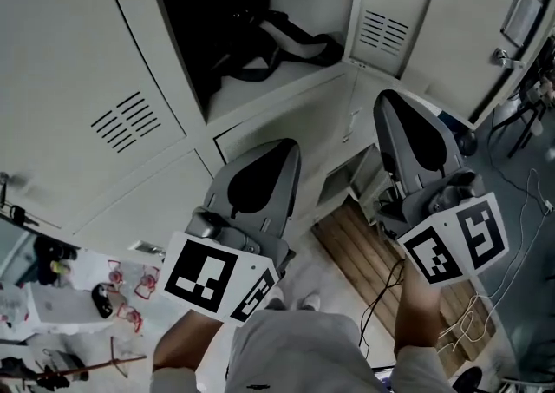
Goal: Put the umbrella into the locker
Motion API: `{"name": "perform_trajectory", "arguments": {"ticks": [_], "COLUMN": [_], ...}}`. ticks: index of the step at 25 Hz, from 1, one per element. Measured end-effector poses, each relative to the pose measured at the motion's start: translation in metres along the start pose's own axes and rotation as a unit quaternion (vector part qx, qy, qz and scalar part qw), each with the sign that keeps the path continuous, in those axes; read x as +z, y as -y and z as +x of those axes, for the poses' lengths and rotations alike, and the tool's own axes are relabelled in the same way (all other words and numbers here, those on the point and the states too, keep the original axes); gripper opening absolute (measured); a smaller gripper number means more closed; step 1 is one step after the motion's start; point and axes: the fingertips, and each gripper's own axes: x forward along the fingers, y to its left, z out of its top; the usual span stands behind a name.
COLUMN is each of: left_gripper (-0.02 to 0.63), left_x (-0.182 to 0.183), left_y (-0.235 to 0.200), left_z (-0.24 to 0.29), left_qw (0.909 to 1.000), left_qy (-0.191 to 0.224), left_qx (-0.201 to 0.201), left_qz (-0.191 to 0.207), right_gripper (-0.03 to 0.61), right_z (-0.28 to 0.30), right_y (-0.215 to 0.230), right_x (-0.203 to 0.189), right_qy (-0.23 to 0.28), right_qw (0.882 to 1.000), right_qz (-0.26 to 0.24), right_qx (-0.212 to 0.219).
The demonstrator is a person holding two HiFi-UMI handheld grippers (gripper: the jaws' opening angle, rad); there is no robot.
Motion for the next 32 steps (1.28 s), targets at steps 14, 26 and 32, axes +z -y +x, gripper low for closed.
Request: {"name": "perform_trajectory", "arguments": {"ticks": [14, 26, 32], "left_gripper": [0.017, 0.017, 0.017], "left_x": [-0.037, -0.064, -0.076], "left_y": [0.000, -0.017, -0.018], "left_z": [-0.009, -0.026, -0.030], "left_qw": [0.9997, 0.9985, 0.9983], "left_qy": [-0.011, -0.023, -0.022], "left_qx": [0.019, 0.039, 0.048], "left_qz": [0.010, 0.030, 0.022], "right_gripper": [0.002, -0.008, -0.008], "right_z": [-0.053, -0.095, -0.098], "right_y": [0.017, 0.043, 0.038], "right_x": [-0.053, -0.098, -0.115], "right_qy": [-0.029, -0.065, -0.061], "right_qw": [0.998, 0.991, 0.991], "right_qz": [0.044, 0.021, 0.048], "right_qx": [-0.041, -0.112, -0.108]}}
